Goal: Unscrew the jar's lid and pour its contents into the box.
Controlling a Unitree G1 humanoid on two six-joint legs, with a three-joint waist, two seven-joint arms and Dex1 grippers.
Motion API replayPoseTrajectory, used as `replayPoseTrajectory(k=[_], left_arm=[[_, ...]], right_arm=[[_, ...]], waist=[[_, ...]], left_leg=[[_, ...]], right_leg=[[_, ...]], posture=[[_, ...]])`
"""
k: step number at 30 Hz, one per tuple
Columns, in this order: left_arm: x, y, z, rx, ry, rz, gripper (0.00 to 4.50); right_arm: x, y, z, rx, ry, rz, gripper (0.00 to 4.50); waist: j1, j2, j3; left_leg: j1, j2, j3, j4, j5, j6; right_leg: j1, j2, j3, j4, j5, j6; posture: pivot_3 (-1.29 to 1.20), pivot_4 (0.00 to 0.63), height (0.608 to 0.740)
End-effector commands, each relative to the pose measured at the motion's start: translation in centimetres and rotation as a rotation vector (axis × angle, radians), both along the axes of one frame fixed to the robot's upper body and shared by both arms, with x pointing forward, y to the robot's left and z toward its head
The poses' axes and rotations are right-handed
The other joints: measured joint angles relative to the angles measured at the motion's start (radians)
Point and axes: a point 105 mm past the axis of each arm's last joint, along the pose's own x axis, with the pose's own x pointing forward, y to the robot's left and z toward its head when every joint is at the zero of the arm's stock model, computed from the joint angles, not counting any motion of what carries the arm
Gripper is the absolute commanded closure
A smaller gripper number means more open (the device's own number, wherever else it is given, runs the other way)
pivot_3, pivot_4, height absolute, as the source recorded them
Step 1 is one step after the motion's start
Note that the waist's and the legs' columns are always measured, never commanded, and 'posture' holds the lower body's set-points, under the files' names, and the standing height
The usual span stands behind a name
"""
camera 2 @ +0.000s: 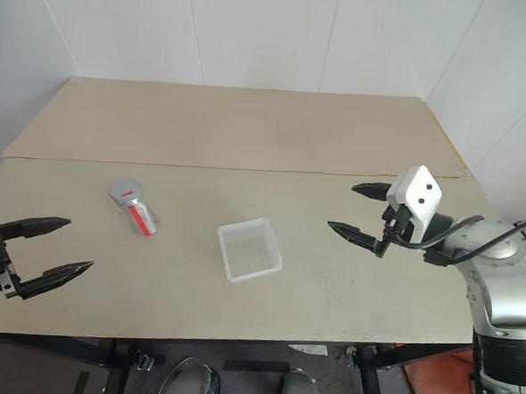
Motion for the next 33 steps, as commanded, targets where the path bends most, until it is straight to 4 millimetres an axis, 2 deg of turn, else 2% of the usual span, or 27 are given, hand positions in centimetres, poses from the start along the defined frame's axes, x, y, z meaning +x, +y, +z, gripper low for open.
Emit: replayPoseTrajectory(k=[1,8,12,16,23,29,33], left_arm=[[-0.3,0.2,1.1,0.028,-0.046,0.023,0.06],[0.2,-0.9,0.3,-0.069,-0.074,0.097,0.06],[-0.1,-1.2,-0.9,-0.144,-0.089,0.242,0.06],[-0.2,-2.8,-2.2,-0.194,-0.117,0.315,0.06],[3.9,-5.9,-3.4,-0.350,-0.254,0.574,0.06],[5.6,-7.5,-4.7,-0.312,-0.341,0.712,0.06],[6.4,-7.8,-5.1,-0.354,-0.374,0.816,0.06]], right_arm=[[-0.1,0.4,1.5,0.005,-0.083,0.011,0.00],[-0.1,1.6,1.1,0.025,-0.084,0.044,0.00],[-0.7,1.9,2.2,-0.003,-0.068,0.113,0.00],[-1.0,2.3,3.0,-0.043,-0.066,0.192,0.00],[-0.8,3.1,4.1,-0.078,-0.040,0.322,0.00],[-0.6,3.7,4.4,-0.098,-0.060,0.348,0.00],[-0.7,3.7,4.6,-0.101,-0.076,0.347,0.00]], waist=[[0.000,0.000,0.000],[0.000,0.000,0.000],[-0.003,0.000,0.000],[-0.002,0.000,0.000],[0.008,0.000,0.000],[0.001,-0.001,0.000],[0.002,-0.001,0.000]], left_leg=[[0.000,0.000,0.000,0.000,0.000,0.000],[0.000,0.000,0.000,0.000,0.000,0.000],[0.000,0.000,0.000,0.000,0.000,0.000],[0.001,0.000,0.000,0.000,0.000,0.000],[0.010,-0.001,-0.002,0.002,0.000,0.000],[0.011,-0.001,-0.002,0.000,-0.001,0.001],[0.011,-0.001,-0.002,0.001,-0.001,0.001]], right_leg=[[0.000,0.000,0.000,0.000,0.000,0.000],[0.000,0.000,0.000,0.000,0.000,0.000],[0.000,0.000,0.000,0.000,0.000,0.000],[0.001,0.000,0.001,0.000,0.001,0.000],[0.013,0.000,-0.001,-0.001,0.001,0.000],[0.015,0.000,0.000,-0.004,0.002,0.000],[0.015,0.000,0.000,-0.004,0.002,0.000]], posture=[[0.00,0.150,0.740],[0.00,0.150,0.740],[0.00,0.150,0.740],[0.00,0.150,0.740],[0.00,0.150,0.740],[0.00,0.150,0.740],[0.00,0.150,0.740]])
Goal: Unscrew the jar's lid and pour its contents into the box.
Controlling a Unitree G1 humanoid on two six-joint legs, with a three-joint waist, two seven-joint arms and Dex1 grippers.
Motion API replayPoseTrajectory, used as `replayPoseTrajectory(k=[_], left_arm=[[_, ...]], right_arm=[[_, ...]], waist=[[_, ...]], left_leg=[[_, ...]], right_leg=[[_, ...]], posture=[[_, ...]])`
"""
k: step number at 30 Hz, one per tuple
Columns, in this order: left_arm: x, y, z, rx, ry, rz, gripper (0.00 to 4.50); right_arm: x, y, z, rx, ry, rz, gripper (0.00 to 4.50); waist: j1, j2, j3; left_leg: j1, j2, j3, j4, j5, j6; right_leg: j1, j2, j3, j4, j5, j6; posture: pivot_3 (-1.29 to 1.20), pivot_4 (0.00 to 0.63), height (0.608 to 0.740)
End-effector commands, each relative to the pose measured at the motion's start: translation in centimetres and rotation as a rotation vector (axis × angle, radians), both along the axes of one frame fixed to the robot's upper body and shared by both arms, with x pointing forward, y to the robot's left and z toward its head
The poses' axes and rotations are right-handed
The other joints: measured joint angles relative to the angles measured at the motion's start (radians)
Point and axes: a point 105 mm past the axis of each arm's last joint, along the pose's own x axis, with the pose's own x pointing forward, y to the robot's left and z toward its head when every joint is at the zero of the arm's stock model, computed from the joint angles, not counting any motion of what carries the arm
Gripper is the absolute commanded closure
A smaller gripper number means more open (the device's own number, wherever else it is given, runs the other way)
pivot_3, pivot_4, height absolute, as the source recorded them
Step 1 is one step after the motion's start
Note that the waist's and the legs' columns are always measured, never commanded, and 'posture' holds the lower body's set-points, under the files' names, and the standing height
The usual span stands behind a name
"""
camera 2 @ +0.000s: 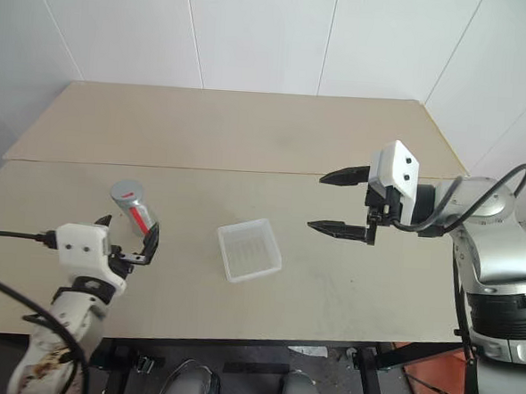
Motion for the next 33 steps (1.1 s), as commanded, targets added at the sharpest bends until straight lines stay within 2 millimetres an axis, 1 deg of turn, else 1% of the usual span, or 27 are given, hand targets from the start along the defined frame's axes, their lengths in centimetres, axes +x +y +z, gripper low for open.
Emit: replayPoseTrajectory(k=[1,6,10,14,24,30,33], left_arm=[[0.4,-0.2,1.0,0.028,-0.079,0.080,0.06],[1.4,-0.3,0.6,0.008,-0.101,0.158,0.06],[2.5,0.1,0.1,-0.028,-0.091,0.221,0.06],[3.5,0.2,-0.3,-0.028,-0.081,0.252,0.06],[5.5,-0.1,-0.4,-0.023,-0.094,0.269,0.06],[6.1,-0.3,-0.3,-0.018,-0.101,0.274,0.06],[6.4,-0.2,0.0,-0.007,-0.121,0.286,0.06]], right_arm=[[-0.4,0.2,1.6,0.010,-0.081,0.015,0.00],[-0.7,0.1,1.8,0.007,-0.094,0.023,0.00],[-0.9,0.1,2.0,0.008,-0.086,0.034,0.00],[-1.1,0.2,1.6,-0.008,-0.069,0.057,0.00],[-1.4,0.5,1.1,0.000,-0.034,0.091,0.00],[-1.8,0.5,0.9,0.003,-0.029,0.100,0.00],[-2.0,0.5,0.9,0.006,-0.027,0.102,0.00]], waist=[[0.000,0.000,0.000],[0.000,0.000,0.000],[0.001,0.000,0.000],[0.000,0.000,0.000],[0.001,-0.001,0.000],[0.002,-0.001,0.000],[0.002,-0.001,0.000]], left_leg=[[0.000,0.000,0.000,0.000,0.000,0.000],[0.000,-0.001,0.000,0.000,0.000,0.000],[0.000,-0.001,0.000,0.000,0.000,0.000],[-0.001,-0.002,0.000,0.000,0.000,0.000],[-0.001,-0.002,-0.001,0.000,0.000,0.000],[-0.002,-0.002,-0.001,0.000,0.000,0.000],[-0.002,-0.002,-0.001,0.000,0.000,0.000]], right_leg=[[0.000,0.000,0.000,0.000,0.000,0.000],[0.000,-0.001,0.000,0.000,0.000,0.000],[0.000,-0.001,0.000,0.000,0.000,0.001],[0.000,-0.001,0.000,0.000,0.000,0.001],[0.000,-0.001,-0.001,-0.001,0.000,0.001],[0.000,-0.002,-0.001,-0.001,0.000,0.001],[0.000,-0.002,-0.001,-0.001,0.000,0.002]], posture=[[0.00,0.150,0.740],[0.00,0.150,0.740],[0.00,0.150,0.740],[0.00,0.150,0.740],[0.00,0.150,0.740],[0.00,0.150,0.740],[0.00,0.150,0.740]])
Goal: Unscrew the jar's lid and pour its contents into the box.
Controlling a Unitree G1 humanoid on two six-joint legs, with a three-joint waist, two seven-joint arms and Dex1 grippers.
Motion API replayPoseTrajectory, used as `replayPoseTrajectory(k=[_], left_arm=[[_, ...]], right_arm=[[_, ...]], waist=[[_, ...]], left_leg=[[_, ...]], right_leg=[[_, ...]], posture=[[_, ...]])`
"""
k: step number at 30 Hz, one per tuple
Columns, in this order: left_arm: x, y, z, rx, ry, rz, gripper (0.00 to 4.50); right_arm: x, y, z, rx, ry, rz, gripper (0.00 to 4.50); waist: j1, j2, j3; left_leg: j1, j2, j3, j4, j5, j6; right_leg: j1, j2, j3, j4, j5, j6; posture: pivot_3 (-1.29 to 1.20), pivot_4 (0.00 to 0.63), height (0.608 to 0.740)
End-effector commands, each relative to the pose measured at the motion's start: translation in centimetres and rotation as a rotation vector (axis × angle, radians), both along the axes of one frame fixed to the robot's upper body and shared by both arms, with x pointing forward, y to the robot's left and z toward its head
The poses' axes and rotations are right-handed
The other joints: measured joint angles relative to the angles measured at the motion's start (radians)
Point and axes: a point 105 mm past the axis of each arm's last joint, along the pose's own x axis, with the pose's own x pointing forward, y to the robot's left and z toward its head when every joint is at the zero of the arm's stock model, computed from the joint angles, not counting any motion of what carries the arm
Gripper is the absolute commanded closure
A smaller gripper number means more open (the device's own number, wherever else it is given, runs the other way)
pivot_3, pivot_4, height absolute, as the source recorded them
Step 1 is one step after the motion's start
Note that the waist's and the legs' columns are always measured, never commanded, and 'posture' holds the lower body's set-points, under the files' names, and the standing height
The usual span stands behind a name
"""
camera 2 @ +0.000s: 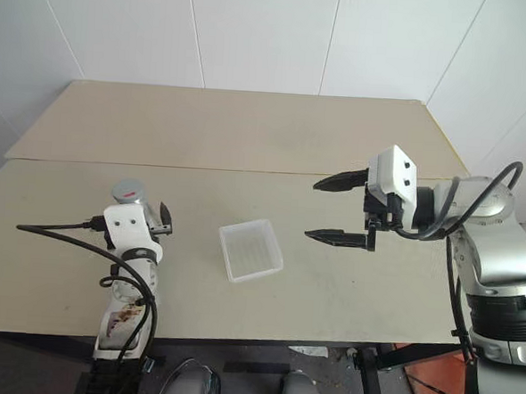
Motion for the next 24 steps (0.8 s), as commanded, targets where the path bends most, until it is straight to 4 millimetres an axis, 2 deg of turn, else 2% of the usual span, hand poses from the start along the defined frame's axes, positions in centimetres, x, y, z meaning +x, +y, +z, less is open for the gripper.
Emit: replayPoseTrajectory(k=[1,7,10,14,16,20,24], left_arm=[[0.5,0.0,1.7,0.035,-0.073,0.015,0.06],[1.3,0.1,1.8,0.036,-0.080,0.020,0.06],[1.4,-0.1,1.8,0.038,-0.080,0.011,0.66],[1.4,-0.3,1.6,0.040,-0.074,-0.003,2.01],[1.4,-0.1,1.7,0.042,-0.075,-0.002,2.50],[1.6,0.3,2.1,0.051,-0.088,-0.013,2.55],[1.6,-0.5,4.1,0.054,-0.112,-0.208,2.55]], right_arm=[[-0.7,-0.1,1.1,0.016,-0.044,0.014,0.00],[-0.9,-0.3,1.1,0.025,-0.044,0.010,0.00],[-1.1,-0.4,1.1,0.033,-0.043,0.000,0.00],[-1.3,-0.5,1.1,0.051,-0.046,-0.012,0.00],[-1.2,-0.5,1.2,0.063,-0.053,-0.019,0.00],[-1.2,-0.3,1.4,0.086,-0.057,-0.017,0.00],[-1.2,0.2,1.8,0.131,-0.082,-0.026,0.00]], waist=[[0.001,0.000,0.000],[0.001,0.000,0.000],[0.002,0.000,0.000],[0.004,0.000,0.000],[0.004,0.000,0.000],[0.005,0.000,0.000],[0.003,0.000,0.000]], left_leg=[[0.000,0.000,0.000,0.000,0.000,0.000],[0.000,0.000,0.000,0.000,0.000,0.000],[-0.001,0.000,0.000,0.000,0.000,0.000],[-0.001,-0.001,-0.001,0.000,0.000,0.000],[-0.001,-0.001,0.000,0.000,0.000,0.000],[-0.001,-0.001,0.000,0.000,0.000,0.000],[-0.001,0.000,0.000,0.000,0.000,0.000]], right_leg=[[0.000,0.000,0.000,0.000,0.000,0.000],[0.000,0.000,0.000,0.000,0.000,0.000],[0.000,0.000,0.000,-0.001,0.000,0.000],[0.000,-0.001,-0.001,-0.001,0.000,0.001],[0.000,-0.001,-0.001,-0.001,0.000,0.001],[0.000,-0.001,-0.001,-0.001,0.000,0.001],[-0.001,0.000,-0.001,-0.001,0.000,0.001]], posture=[[0.00,0.150,0.740],[0.00,0.150,0.740],[0.00,0.150,0.740],[0.00,0.150,0.740],[0.00,0.150,0.740],[0.00,0.150,0.740],[0.00,0.150,0.740]])
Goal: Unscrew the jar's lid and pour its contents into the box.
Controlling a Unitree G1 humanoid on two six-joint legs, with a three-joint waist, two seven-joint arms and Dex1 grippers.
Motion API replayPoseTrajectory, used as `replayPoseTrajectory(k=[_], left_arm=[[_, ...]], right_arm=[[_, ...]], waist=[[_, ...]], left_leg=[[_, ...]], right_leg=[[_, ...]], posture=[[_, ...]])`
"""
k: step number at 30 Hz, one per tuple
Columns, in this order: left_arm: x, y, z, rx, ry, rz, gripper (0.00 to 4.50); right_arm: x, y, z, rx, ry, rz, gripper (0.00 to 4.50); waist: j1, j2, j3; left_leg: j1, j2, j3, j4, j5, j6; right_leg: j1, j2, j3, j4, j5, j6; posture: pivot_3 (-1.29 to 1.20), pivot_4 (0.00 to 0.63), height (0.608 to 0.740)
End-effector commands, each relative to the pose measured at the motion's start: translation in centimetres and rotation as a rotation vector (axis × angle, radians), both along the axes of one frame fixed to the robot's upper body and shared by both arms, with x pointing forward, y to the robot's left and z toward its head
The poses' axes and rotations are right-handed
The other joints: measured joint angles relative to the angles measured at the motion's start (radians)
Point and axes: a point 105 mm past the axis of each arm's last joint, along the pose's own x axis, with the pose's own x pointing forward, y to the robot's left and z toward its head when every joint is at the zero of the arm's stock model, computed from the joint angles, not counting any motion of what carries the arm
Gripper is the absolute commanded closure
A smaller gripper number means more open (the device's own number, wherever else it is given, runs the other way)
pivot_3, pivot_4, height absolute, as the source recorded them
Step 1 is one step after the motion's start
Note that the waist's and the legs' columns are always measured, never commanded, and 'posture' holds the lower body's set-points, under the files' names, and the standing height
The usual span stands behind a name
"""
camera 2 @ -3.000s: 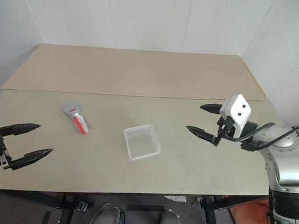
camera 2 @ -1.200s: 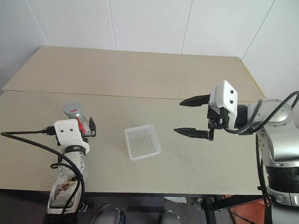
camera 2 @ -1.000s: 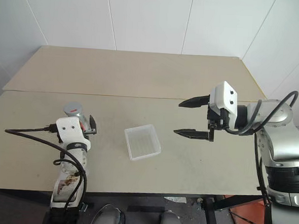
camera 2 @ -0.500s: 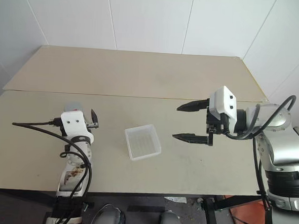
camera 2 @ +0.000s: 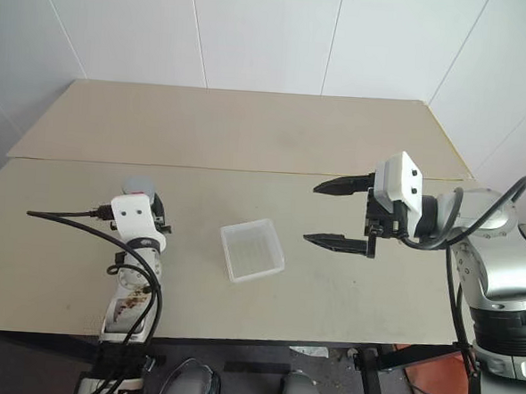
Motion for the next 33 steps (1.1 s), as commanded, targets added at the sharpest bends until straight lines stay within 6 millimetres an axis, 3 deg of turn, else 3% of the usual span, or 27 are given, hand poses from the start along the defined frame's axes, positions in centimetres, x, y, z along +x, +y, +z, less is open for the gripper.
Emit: replayPoseTrajectory(k=[1,9,12,18,21,26,33], left_arm=[[-0.2,-1.3,4.2,0.018,-0.095,-0.238,2.55],[-2.2,-2.4,9.3,-0.014,0.016,-0.929,2.55],[-2.5,-2.7,10.0,-0.006,0.066,-1.093,2.55],[-2.2,-5.5,10.2,0.120,0.184,-1.484,2.55],[-1.6,-7.1,10.4,0.176,0.189,-1.600,2.55],[-0.3,-9.0,10.4,0.252,0.121,-1.652,2.55],[0.2,-9.7,10.3,0.290,0.065,-1.683,2.55]], right_arm=[[-0.3,0.2,1.7,0.068,-0.075,-0.021,0.00],[-0.1,3.5,3.4,0.249,-0.027,-0.062,0.00],[0.5,4.7,4.0,0.298,0.015,-0.087,0.00],[1.1,8.0,5.2,0.331,0.084,-0.054,0.00],[1.6,10.2,5.7,0.323,0.101,-0.051,0.00],[2.1,12.9,5.6,0.276,0.142,-0.069,0.00],[3.3,13.8,4.9,0.225,0.147,-0.137,0.00]], waist=[[-0.002,0.000,0.000],[-0.008,0.001,0.001],[-0.009,0.002,0.002],[-0.005,0.002,0.004],[-0.006,0.002,0.004],[-0.008,0.002,0.004],[-0.008,0.003,0.004]], left_leg=[[0.000,0.000,0.000,0.000,0.000,0.000],[-0.002,0.001,0.000,0.000,0.000,0.000],[-0.002,0.001,0.000,0.000,0.000,0.000],[-0.005,0.001,0.000,0.000,0.000,0.000],[-0.012,0.000,0.000,0.001,0.000,0.000],[-0.017,0.001,0.000,0.001,0.000,0.000],[-0.018,0.001,0.000,0.001,0.000,0.000]], right_leg=[[0.000,0.000,0.000,0.000,0.000,0.000],[-0.003,0.000,0.000,0.001,0.000,0.000],[-0.004,0.000,0.000,0.002,0.000,0.000],[-0.006,0.001,-0.001,0.001,0.000,0.000],[-0.014,0.001,0.000,0.003,0.000,0.000],[-0.019,0.001,0.000,0.004,0.000,0.000],[-0.020,0.001,-0.001,0.004,0.000,0.000]], posture=[[0.00,0.150,0.740],[0.00,0.150,0.740],[0.00,0.150,0.740],[0.00,0.150,0.740],[0.00,0.150,0.740],[0.00,0.150,0.740],[0.00,0.150,0.740]])
